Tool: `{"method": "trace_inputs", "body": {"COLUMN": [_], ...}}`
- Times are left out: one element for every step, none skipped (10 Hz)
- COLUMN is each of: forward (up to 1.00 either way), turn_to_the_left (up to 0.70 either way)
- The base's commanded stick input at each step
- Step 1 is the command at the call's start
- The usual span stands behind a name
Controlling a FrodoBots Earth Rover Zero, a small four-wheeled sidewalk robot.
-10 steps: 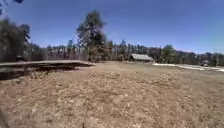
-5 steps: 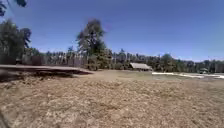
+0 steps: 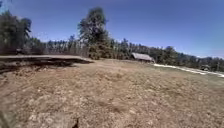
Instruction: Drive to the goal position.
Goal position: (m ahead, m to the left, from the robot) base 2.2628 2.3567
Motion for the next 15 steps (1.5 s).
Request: {"method": "trace_inputs", "body": {"forward": [0.7,0.7,0.7,0.7,0.7,0.7,0.7,0.7,0.7,0.7,0.7,0.7,0.7,0.7,0.7], "turn_to_the_left": [0.26,0.35,0.35,0.35,0.35,0.35,0.2,0.02,0.0,0.0,0.0,0.0,0.0,0.0,0.0]}}
